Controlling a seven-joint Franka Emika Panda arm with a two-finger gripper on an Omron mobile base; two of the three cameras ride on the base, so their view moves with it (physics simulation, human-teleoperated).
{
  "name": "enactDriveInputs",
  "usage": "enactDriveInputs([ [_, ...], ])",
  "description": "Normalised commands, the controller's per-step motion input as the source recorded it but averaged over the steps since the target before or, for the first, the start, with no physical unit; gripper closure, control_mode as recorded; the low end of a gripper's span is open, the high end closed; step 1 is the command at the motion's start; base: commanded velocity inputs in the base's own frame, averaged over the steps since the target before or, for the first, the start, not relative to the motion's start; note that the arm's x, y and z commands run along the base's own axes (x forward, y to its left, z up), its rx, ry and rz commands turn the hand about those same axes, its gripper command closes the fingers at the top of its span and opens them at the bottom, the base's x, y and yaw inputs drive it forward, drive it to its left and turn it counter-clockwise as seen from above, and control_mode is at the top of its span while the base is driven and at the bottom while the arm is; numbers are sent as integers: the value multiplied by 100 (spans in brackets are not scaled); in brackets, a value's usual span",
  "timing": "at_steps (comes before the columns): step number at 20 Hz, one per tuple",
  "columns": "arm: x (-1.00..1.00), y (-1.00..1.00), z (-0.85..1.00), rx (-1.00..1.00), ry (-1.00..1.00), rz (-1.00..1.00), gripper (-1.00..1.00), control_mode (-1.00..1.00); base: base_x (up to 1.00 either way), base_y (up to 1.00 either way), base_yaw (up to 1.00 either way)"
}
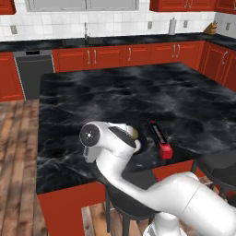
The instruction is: Retrieve the tupperware and aluminum foil from the cabinet and place them on the dining counter near the plate with lemon wedge and potato to prepare for storing leftovers.
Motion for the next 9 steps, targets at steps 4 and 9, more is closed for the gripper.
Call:
enactDriveInputs([
  [4,-76,-84,80,7,-10,2,-100,-100,0,0,0],
  [9,-75,-100,21,8,-1,4,-100,-100,0,0,0],
])
